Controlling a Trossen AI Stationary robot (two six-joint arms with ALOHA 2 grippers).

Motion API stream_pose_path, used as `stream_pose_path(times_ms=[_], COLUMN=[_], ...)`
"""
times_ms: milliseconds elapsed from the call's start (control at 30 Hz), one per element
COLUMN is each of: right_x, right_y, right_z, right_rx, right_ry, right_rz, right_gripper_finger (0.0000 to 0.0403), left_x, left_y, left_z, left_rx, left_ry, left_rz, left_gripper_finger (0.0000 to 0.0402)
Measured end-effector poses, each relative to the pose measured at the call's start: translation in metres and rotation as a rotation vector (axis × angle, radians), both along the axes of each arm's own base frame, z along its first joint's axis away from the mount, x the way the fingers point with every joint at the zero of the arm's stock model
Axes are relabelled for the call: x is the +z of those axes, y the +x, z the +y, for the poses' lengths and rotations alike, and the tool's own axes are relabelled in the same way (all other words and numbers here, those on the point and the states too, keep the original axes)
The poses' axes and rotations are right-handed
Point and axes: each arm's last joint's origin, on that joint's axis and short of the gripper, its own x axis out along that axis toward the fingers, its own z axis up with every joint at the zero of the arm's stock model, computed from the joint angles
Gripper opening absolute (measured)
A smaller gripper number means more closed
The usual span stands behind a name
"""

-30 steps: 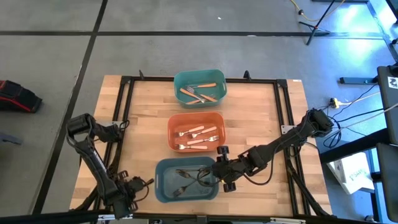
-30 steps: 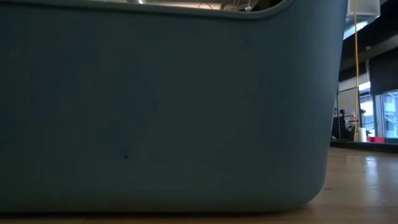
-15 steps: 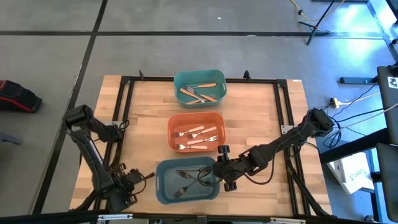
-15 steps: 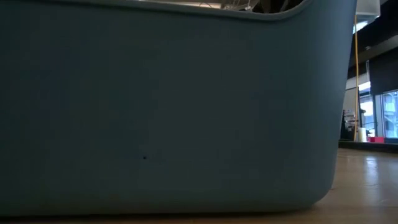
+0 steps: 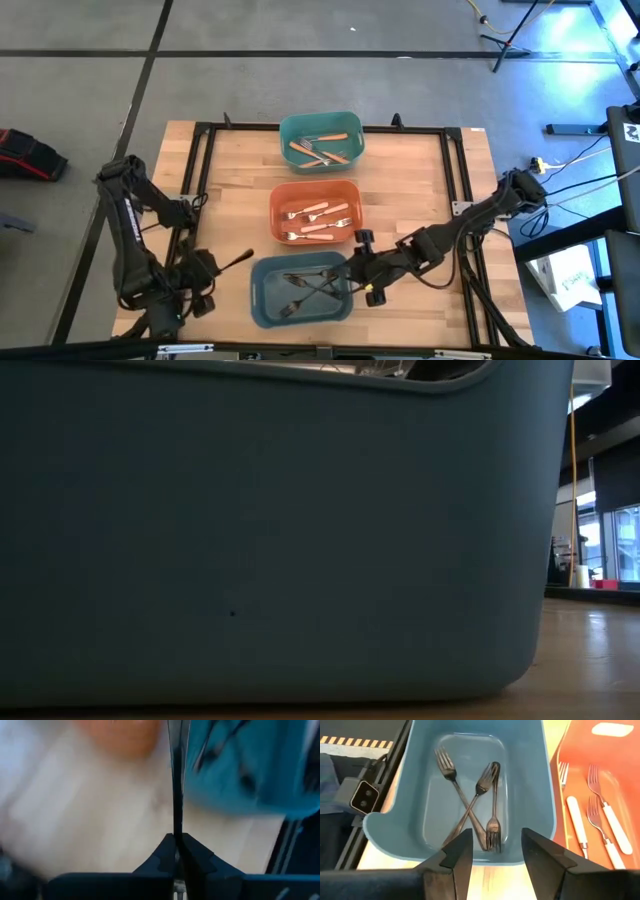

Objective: Sort silverware by color (type)
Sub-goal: Put the black fork into the blue bin

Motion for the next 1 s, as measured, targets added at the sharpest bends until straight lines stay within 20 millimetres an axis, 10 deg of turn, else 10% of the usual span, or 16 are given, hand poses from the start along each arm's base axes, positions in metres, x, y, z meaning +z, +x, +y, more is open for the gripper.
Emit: stream_pose_path(times_ms=[467,1000], right_x=[0.011,0.010], right_y=[-0.021,-0.022], right_z=[0.020,0.019], right_rx=[0.016,0.009], right_ry=[-0.086,-0.073], right_rz=[-0.081,-0.047], right_gripper_finger=[0.0160,0.0160], left_x=[0.011,-0.083], left_y=[0.080,0.140], left_z=[0.002,0.022], left_rx=[-0.244,-0.418], left_ry=[0.195,0.102], left_rz=[-0.393,-0.444], left_gripper_finger=[0.0010,0.0010])
